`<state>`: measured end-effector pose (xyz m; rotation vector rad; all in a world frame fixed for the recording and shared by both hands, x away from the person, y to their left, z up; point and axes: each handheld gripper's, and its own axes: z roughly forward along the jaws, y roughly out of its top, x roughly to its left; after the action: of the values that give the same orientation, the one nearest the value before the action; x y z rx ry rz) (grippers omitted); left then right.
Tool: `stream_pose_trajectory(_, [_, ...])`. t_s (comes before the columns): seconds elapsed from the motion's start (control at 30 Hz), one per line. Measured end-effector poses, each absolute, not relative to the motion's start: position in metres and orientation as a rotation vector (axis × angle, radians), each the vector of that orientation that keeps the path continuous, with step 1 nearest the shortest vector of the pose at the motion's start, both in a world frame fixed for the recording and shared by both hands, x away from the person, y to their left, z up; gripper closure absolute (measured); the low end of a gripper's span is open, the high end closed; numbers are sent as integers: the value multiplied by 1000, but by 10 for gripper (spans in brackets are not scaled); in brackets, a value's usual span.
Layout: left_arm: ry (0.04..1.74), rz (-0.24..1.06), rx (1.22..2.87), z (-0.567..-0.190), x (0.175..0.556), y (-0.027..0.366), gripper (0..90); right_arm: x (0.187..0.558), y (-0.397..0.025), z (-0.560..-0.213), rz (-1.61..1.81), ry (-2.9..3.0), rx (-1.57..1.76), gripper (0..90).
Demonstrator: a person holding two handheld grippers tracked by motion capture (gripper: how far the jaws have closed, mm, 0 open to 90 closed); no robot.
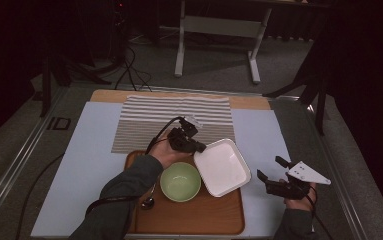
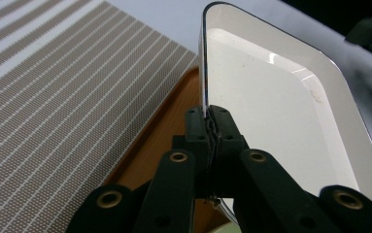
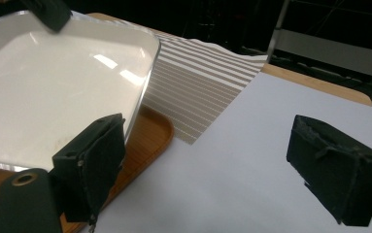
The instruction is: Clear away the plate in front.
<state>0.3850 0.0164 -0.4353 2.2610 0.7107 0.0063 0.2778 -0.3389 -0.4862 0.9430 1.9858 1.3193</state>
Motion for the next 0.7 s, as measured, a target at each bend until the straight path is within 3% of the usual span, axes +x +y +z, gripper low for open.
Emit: stream_pose_trajectory(0.7, [661, -46, 2370, -460, 391, -3, 891, 277, -341, -486, 1321, 1975, 948, 135])
